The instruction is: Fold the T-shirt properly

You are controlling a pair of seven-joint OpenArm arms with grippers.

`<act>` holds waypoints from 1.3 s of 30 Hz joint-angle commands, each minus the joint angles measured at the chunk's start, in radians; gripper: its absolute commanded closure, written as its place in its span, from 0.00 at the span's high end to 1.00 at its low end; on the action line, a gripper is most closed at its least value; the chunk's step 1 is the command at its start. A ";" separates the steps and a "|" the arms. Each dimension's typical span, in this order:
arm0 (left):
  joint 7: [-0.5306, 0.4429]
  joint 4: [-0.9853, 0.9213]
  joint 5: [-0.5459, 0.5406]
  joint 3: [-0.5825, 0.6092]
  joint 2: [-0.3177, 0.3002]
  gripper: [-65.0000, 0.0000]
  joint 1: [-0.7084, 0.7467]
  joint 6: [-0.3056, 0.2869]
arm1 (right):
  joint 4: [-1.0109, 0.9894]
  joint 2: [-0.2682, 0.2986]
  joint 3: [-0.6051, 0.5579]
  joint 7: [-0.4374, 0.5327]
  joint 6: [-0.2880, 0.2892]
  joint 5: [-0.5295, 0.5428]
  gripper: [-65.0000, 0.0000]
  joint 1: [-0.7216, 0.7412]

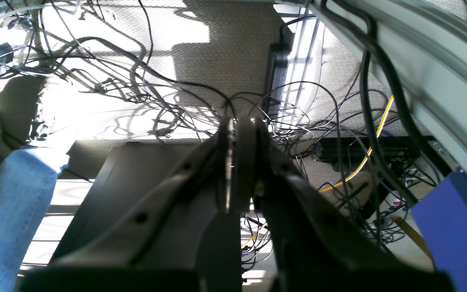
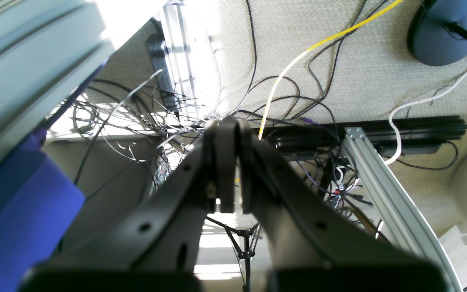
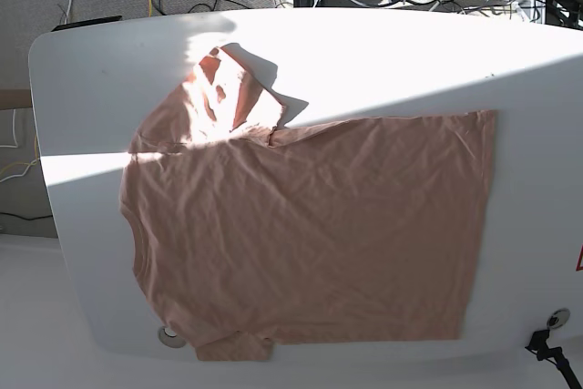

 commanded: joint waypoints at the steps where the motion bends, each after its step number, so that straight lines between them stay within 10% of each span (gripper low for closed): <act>1: 0.009 0.019 0.001 0.004 -0.002 0.02 0.009 0.001 | 0.001 0.006 0.003 -0.008 0.005 -0.008 0.01 -0.001; 39: 0.021 0.034 0.006 0.009 -0.005 0.03 0.010 -0.004 | 0.025 0.029 0.004 -0.011 0.011 -0.014 0.02 -0.010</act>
